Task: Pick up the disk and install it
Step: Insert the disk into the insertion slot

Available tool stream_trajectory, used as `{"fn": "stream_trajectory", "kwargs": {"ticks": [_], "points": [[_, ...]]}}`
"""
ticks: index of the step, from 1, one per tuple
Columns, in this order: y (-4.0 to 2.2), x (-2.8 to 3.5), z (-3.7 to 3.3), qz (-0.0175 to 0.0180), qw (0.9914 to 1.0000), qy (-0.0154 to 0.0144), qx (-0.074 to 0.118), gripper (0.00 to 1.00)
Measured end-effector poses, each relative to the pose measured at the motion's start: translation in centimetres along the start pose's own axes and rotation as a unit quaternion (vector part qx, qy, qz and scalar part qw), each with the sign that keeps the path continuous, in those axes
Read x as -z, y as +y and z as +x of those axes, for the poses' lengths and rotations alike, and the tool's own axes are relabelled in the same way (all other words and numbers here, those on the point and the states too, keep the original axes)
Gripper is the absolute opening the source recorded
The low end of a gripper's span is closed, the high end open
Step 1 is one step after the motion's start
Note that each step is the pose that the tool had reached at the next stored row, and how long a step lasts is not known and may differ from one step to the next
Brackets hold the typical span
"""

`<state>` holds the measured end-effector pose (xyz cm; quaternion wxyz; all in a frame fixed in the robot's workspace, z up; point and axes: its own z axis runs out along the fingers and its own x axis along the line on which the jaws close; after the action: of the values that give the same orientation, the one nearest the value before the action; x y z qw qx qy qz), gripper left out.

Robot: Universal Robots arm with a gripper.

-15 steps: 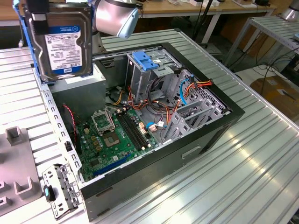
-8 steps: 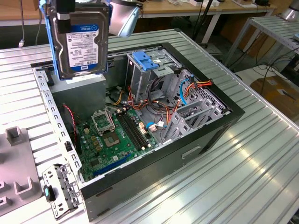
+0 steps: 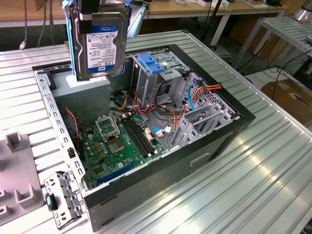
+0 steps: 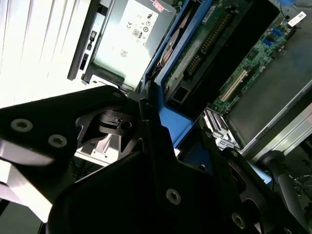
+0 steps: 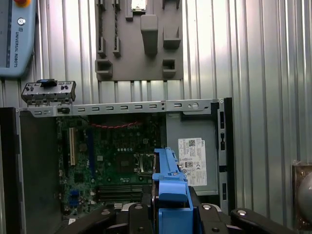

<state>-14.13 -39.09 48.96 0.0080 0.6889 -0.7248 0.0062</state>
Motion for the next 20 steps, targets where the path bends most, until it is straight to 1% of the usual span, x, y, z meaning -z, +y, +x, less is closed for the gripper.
{"fn": "stream_trajectory", "kwargs": {"ticks": [2, 12, 15, 19, 20], "points": [[-0.13, 0.0, -0.01, 0.0, 1.0, 0.0, 0.0, 0.37], [-0.15, 0.0, 0.0, 0.0, 1.0, 0.0, 0.0, 0.37], [-0.16, 0.0, 0.28, 0.0, 1.0, 0.0, 0.0, 0.37], [-0.19, -0.02, 0.87, 0.0, 1.0, 0.0, 0.0, 0.37], [-0.19, -0.02, 0.89, 0.0, 1.0, 0.0, 0.0, 0.37]]}}
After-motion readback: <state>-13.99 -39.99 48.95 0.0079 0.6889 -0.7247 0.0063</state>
